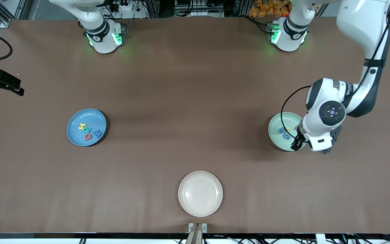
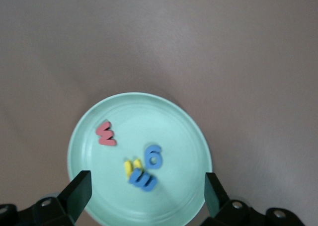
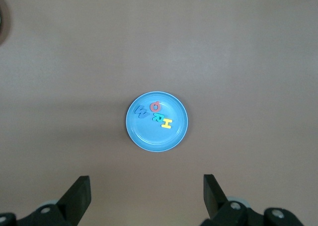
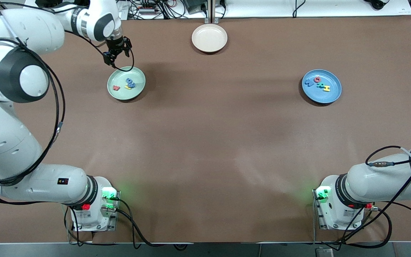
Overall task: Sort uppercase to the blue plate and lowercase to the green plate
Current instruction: 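Release the blue g over the green plate with the left gripper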
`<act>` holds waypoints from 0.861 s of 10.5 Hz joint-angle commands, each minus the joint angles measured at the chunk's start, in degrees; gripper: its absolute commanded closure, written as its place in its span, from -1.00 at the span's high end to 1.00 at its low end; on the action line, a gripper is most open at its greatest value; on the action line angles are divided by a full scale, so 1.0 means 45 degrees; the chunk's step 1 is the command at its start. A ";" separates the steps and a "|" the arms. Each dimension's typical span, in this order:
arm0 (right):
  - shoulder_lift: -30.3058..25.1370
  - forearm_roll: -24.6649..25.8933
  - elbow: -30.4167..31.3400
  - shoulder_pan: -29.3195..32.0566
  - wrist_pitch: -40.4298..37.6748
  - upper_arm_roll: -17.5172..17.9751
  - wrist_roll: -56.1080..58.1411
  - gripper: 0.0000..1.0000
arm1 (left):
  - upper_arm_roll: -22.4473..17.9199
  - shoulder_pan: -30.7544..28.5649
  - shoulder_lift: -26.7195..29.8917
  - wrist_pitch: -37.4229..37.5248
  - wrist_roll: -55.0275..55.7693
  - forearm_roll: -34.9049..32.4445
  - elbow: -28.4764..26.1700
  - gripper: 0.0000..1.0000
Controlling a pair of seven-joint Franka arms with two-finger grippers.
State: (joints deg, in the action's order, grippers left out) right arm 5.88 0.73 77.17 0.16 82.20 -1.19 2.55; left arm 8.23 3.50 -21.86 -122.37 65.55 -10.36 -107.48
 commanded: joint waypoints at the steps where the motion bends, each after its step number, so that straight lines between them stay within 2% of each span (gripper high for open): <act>1: 0.0139 -0.0046 -0.0371 0.0043 -0.0279 -0.0106 0.0156 1.00 | -0.0012 -0.0212 0.2096 0.0317 -0.4237 0.1303 -0.1889 1.00; 5: 0.0178 -0.0046 -0.0371 0.0023 -0.0260 -0.0107 0.0156 1.00 | -0.0149 -0.0114 0.4775 0.0318 -0.7277 0.2729 -0.4041 1.00; 7: 0.0217 -0.0026 -0.0371 0.0023 -0.0260 -0.0107 0.0156 1.00 | -0.0227 -0.0288 0.5092 0.0318 -0.8154 0.2753 -0.3522 1.00; 9: 0.0314 -0.0046 -0.0351 0.0003 -0.0240 -0.0107 0.0117 1.00 | -0.0442 -0.0329 0.5014 0.0337 -0.9870 0.2636 -0.1944 1.00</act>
State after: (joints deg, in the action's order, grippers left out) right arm 6.34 0.73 76.98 0.14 81.96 -1.60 2.64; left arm 6.42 2.54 0.66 -121.47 26.59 0.37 -120.78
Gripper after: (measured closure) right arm 0.000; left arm 0.000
